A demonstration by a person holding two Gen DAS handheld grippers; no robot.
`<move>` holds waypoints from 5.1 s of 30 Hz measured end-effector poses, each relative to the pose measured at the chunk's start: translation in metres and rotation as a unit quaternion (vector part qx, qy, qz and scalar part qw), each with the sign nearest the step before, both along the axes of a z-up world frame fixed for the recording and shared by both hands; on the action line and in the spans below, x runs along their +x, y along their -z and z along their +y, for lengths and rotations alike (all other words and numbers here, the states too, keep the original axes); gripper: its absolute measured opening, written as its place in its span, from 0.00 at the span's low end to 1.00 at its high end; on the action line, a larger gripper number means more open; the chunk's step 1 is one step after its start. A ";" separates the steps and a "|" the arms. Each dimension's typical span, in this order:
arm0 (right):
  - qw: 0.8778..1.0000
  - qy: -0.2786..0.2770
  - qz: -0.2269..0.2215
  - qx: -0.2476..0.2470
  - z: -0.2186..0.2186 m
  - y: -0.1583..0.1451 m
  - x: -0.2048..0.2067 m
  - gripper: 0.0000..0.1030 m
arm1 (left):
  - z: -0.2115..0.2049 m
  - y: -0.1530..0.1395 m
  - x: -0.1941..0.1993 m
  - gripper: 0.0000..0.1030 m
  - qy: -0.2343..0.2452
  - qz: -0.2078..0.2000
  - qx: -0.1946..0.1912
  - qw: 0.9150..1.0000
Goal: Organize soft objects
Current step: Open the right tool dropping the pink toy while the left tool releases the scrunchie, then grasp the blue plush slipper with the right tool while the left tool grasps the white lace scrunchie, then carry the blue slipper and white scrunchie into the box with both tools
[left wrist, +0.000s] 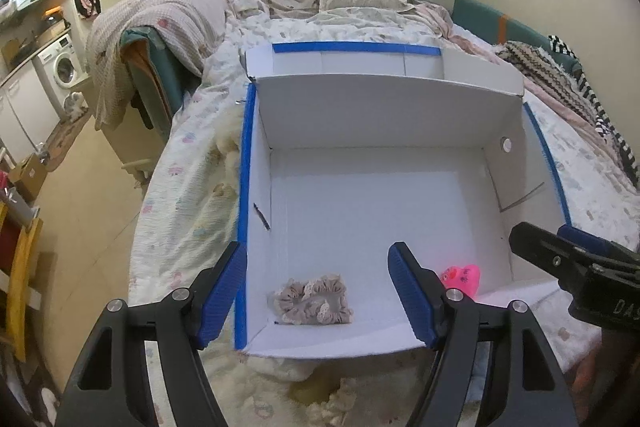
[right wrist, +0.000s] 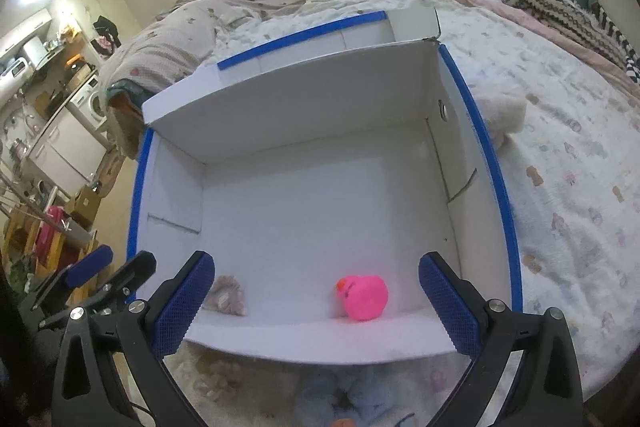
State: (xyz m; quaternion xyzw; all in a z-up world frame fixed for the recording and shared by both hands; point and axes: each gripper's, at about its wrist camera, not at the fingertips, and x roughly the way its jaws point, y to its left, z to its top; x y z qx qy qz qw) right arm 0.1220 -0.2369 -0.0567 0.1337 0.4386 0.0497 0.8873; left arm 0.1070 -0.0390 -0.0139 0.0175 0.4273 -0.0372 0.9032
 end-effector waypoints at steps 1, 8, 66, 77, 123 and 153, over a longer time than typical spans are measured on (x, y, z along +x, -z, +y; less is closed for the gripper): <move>1.000 -0.001 0.001 0.001 -0.001 -0.001 -0.003 1.00 | 0.002 -0.002 -0.002 0.68 -0.002 0.001 -0.002 1.000; 1.000 -0.006 0.011 0.007 -0.004 -0.002 -0.019 1.00 | 0.018 -0.006 -0.025 0.69 -0.024 0.014 -0.007 1.000; 0.974 -0.113 0.169 0.102 0.017 0.082 -0.072 0.33 | 0.067 0.077 -0.048 0.69 -0.066 0.187 -0.025 0.980; 0.985 -0.071 0.069 0.140 -0.006 0.039 -0.086 0.32 | -0.001 0.095 -0.053 0.64 0.044 0.195 0.014 0.980; 0.981 -0.089 0.078 0.152 -0.010 0.018 -0.094 0.33 | 0.030 -0.010 -0.088 0.08 -0.011 0.045 -0.018 0.999; 0.993 -0.017 0.027 0.115 -0.043 0.016 0.023 0.32 | -0.019 0.010 0.042 0.08 0.026 0.041 -0.011 0.999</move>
